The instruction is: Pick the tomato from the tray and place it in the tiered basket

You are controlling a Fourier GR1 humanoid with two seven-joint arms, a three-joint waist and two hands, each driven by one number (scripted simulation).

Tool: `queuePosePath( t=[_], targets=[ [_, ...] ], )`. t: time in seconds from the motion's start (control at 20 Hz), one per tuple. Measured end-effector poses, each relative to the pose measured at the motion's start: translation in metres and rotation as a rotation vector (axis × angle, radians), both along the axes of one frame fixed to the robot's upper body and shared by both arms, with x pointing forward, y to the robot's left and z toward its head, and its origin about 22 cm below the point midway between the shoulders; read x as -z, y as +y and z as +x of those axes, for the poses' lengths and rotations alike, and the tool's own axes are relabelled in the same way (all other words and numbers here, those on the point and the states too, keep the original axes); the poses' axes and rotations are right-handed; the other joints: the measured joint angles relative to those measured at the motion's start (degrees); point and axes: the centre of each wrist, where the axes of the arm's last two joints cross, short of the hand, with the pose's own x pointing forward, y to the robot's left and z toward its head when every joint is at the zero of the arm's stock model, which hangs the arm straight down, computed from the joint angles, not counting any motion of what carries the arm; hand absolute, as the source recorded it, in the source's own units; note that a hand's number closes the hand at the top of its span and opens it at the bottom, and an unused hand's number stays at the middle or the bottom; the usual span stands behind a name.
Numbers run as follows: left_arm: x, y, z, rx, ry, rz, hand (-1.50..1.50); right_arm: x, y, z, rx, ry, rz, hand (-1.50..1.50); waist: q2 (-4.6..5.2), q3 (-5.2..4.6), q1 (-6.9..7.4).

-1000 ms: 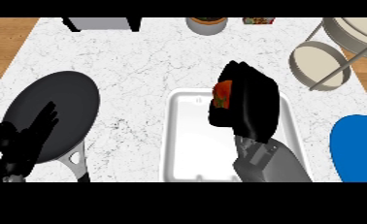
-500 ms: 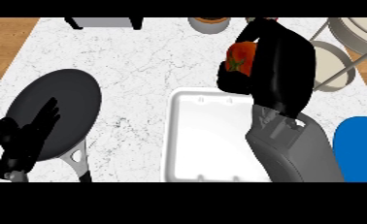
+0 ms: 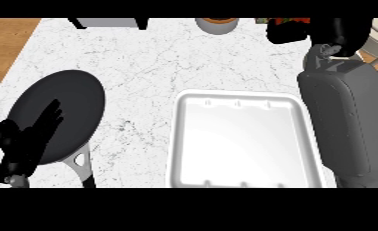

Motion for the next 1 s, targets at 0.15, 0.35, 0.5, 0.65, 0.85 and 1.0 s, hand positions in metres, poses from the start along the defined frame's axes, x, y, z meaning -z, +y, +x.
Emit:
queuePosePath(
  t=[0.15, 0.35, 0.5, 0.65, 0.85, 1.0],
  targets=[
    [0.001, 0.002, 0.002, 0.003, -0.004, 0.004, 0.0, 0.0, -0.02, 0.02, -0.016, -0.036, 0.056, 1.5, 0.17, 0.03, 0.26],
    [0.002, -0.001, 0.002, 0.011, -0.005, -0.006, 0.0, -0.003, -0.05, 0.039, -0.054, -0.094, 0.156, 1.5, 0.2, 0.03, 0.48],
    [0.002, -0.006, -0.002, 0.011, -0.002, -0.002, 0.0, -0.002, -0.065, 0.056, -0.069, -0.11, 0.188, 1.5, 0.19, 0.05, 0.66],
    [0.002, -0.005, -0.002, 0.008, -0.008, -0.004, 0.0, -0.002, -0.083, 0.069, -0.074, -0.119, 0.204, 1.5, 0.22, 0.02, 0.74],
    [0.002, 0.0, 0.004, 0.011, -0.009, -0.003, 0.0, -0.001, -0.102, 0.08, -0.056, -0.101, 0.108, 1.5, 0.46, -0.11, 0.75],
    [0.001, -0.001, 0.005, 0.012, -0.013, -0.002, 0.0, -0.001, -0.125, 0.079, -0.006, -0.022, -0.144, 1.5, 0.57, -0.13, 0.98]
  ],
)
